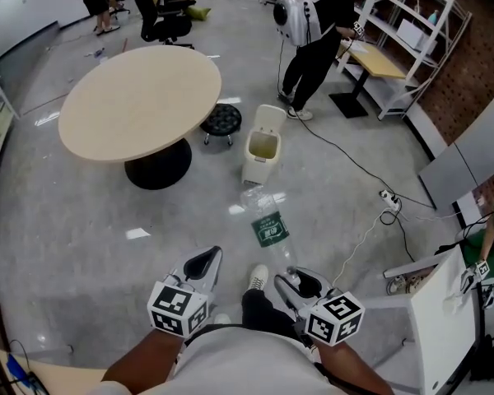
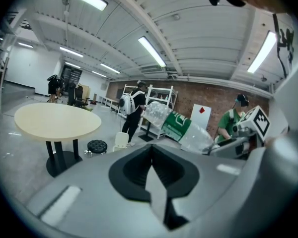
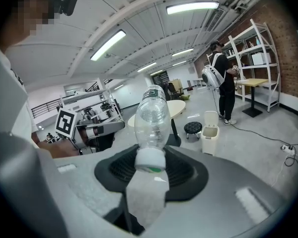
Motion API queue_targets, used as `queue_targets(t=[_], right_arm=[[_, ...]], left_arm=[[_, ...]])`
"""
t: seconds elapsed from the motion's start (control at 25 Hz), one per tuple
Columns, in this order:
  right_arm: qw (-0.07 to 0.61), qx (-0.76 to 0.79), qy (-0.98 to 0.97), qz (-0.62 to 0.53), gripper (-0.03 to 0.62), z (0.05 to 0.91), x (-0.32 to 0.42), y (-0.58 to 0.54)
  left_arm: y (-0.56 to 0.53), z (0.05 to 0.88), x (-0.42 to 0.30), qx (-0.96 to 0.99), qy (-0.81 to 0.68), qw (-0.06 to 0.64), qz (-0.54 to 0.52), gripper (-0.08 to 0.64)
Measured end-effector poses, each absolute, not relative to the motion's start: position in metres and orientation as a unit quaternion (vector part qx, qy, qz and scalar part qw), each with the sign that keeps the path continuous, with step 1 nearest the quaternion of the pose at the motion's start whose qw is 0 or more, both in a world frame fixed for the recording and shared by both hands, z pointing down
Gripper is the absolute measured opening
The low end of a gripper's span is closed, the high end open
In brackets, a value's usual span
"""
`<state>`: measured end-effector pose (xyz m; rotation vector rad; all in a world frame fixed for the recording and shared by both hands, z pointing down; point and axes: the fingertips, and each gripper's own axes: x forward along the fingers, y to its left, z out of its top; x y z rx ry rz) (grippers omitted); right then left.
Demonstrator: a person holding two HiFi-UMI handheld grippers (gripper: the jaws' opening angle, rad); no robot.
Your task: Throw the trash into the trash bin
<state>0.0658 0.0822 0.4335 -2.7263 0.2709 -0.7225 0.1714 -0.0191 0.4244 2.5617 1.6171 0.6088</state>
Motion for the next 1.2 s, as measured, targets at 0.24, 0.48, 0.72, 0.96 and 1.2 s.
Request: queue_targets(t=[0.24,0.48,0.72,0.96,1.2], right_arm=[[0.163,-0.949,0.098,-0.253,0.153,0.443,0.1,0.108],[0.163,-0.952,0.106,-0.236,0.153,0.434,0.142,0.139],[0.164,-0.955,0.094,-0.228,0.153,0.433,0.167,0.192],[0.164,-0.956,0.095,-0.222,0.153,0.431,0.187,0.241],[0.161,-0.959,0.092,-0.213,0.153,0.433,0.203,0.282]], left_arm=[[-0.015,0.435,0.197,0.839,0.503,0.02,0.208,0.006],[0.015,0.428,0.237,0.845,0.494,0.009,0.205,0.007],[0.074,0.414,0.265,0.839,0.509,-0.003,0.191,0.006],[0.126,0.411,0.294,0.843,0.506,-0.013,0.183,0.006],[0.163,0.408,0.312,0.847,0.503,-0.011,0.172,0.006]])
